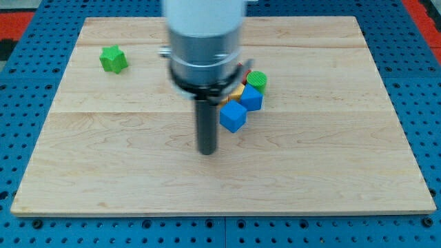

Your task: Push the green star towards the center of the board

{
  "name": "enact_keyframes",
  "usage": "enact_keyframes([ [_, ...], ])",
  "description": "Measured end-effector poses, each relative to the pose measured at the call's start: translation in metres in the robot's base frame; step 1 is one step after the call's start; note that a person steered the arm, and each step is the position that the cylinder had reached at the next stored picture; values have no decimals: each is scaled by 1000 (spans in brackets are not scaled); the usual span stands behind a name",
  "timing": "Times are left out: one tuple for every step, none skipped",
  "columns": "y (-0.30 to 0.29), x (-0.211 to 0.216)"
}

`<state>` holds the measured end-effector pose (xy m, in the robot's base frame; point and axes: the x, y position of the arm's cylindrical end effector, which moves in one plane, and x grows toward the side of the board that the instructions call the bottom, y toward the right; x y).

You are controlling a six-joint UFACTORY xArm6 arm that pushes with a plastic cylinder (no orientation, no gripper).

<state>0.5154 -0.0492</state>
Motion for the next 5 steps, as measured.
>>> enact_keyframes([
  [-73,-17],
  [-130,-67],
  [-185,-109],
  [-220,-145],
  [-219,-187],
])
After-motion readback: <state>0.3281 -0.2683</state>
